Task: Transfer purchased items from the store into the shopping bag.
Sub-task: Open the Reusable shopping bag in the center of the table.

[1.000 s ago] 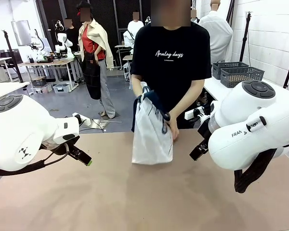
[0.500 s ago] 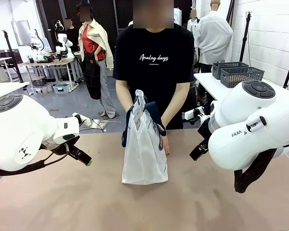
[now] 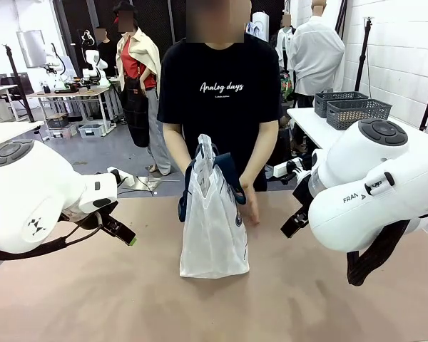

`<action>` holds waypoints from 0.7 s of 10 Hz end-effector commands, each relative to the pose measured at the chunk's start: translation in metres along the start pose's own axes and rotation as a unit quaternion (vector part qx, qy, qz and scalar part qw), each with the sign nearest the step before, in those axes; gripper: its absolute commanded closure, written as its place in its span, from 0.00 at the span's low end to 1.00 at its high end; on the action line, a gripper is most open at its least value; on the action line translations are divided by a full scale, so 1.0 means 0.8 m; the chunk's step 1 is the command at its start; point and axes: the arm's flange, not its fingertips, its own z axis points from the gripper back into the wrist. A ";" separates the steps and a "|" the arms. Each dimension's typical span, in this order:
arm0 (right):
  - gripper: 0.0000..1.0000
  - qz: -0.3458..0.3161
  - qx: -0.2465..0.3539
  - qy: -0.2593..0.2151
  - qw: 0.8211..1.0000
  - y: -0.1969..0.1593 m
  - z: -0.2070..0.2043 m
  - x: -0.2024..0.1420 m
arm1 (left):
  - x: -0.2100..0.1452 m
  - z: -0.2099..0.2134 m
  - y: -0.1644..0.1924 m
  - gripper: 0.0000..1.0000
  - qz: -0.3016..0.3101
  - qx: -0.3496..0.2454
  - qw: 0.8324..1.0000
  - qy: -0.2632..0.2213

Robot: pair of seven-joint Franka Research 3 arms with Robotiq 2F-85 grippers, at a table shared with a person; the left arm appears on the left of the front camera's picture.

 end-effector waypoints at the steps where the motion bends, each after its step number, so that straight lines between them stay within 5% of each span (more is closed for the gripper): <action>1: 0.00 0.000 0.000 0.000 1.000 0.000 0.000 0.000 | 0.000 0.000 0.001 0.00 0.001 0.000 1.000 0.000; 7: 0.00 0.000 0.000 0.000 1.000 0.000 0.000 0.000 | 0.000 0.000 0.001 0.00 0.001 0.000 1.000 0.000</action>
